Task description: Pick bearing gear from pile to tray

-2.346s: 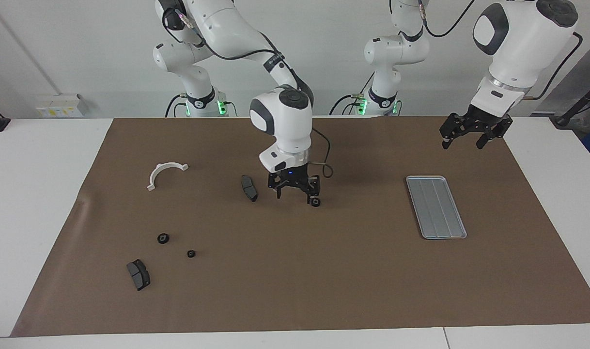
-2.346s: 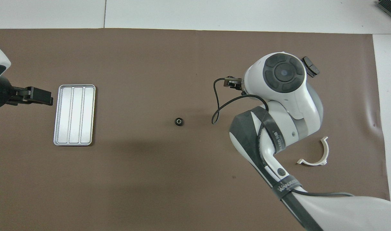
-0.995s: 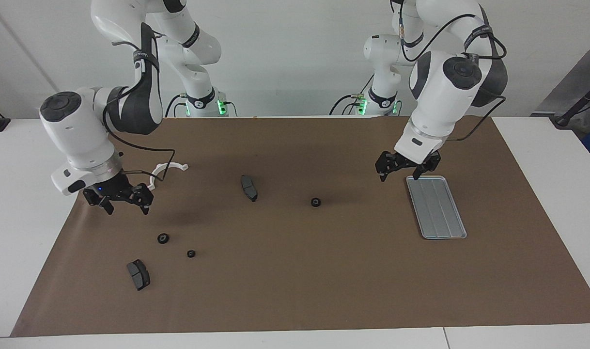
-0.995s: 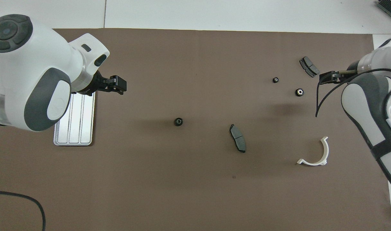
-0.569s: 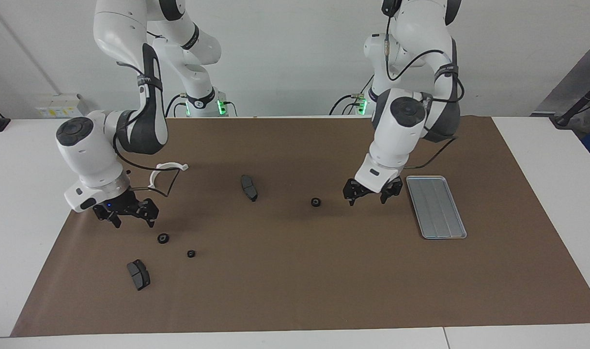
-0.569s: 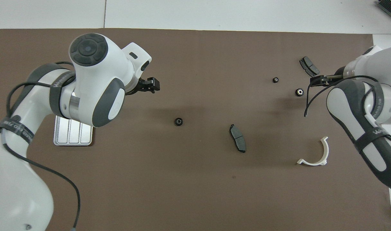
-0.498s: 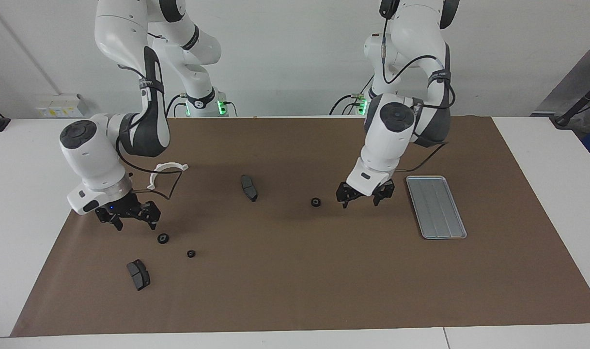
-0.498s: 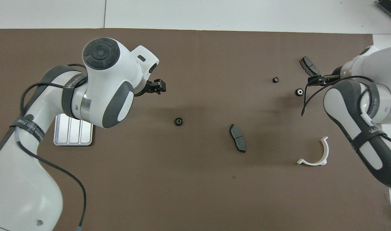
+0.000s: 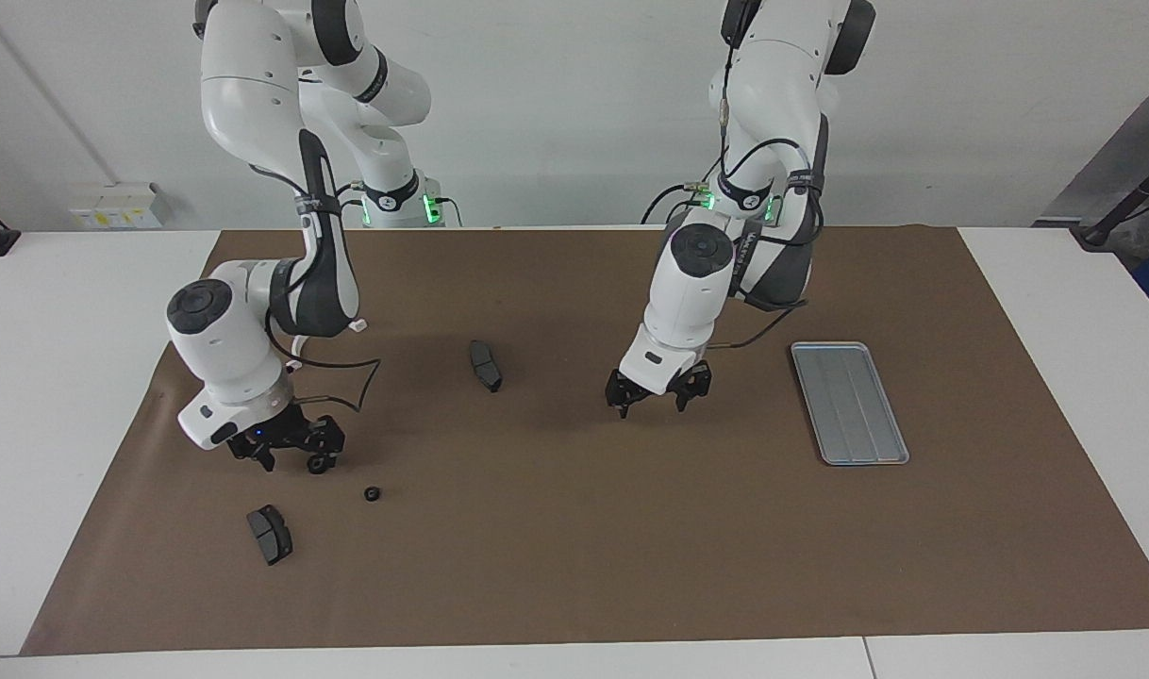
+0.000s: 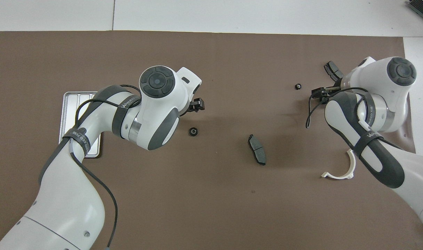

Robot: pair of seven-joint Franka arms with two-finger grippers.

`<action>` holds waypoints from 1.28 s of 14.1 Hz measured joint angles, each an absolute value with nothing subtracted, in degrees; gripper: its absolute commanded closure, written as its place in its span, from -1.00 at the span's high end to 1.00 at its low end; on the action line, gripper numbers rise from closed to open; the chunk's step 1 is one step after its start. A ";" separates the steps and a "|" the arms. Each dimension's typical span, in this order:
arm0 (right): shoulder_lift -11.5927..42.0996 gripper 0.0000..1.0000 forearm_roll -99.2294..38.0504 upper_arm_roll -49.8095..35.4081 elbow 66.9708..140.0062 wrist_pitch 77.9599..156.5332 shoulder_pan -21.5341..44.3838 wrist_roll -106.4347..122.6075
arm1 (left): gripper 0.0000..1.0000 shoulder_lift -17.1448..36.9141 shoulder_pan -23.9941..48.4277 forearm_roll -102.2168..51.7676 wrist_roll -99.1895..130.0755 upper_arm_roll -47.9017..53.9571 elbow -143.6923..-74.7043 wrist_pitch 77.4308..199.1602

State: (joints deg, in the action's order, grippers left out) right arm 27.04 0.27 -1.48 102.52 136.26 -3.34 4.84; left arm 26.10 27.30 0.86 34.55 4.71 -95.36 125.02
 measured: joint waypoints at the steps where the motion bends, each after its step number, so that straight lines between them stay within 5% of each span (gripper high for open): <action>1: 27.17 1.00 0.27 -1.48 102.52 136.26 -3.17 4.87 | 1.00 26.09 27.98 0.87 34.83 4.70 -96.40 125.41; 3: 27.17 1.00 0.27 -1.47 102.53 136.26 -3.19 5.45 | 1.00 26.03 29.52 0.88 36.46 4.69 -98.65 126.96; 6: 27.18 0.39 0.27 -1.39 103.06 136.25 -3.45 6.53 | 1.00 25.84 31.35 0.90 37.95 4.69 -101.65 128.94; 12: 27.18 0.08 0.27 -1.25 103.59 136.25 -3.49 7.50 | 1.00 25.51 31.65 0.99 38.02 4.61 -104.88 132.77; 14: 27.18 -0.33 0.27 -1.25 103.60 136.25 -3.49 7.50 | 0.86 25.50 31.90 1.00 38.02 4.61 -105.55 133.62; 15: 27.18 -0.85 0.27 -1.25 103.61 136.25 -3.49 7.50 | 0.77 25.48 31.95 1.02 38.02 4.61 -105.59 133.74; 18: 27.15 -1.00 0.27 -1.24 103.61 136.25 -3.50 7.50 | 0.46 25.35 32.07 1.04 38.01 4.68 -105.61 133.81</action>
State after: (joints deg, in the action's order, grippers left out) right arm 27.15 0.27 -1.24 103.61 136.25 -3.50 7.50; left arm 25.35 32.07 1.04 38.01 4.68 -105.61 133.81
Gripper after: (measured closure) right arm 0.652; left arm 0.159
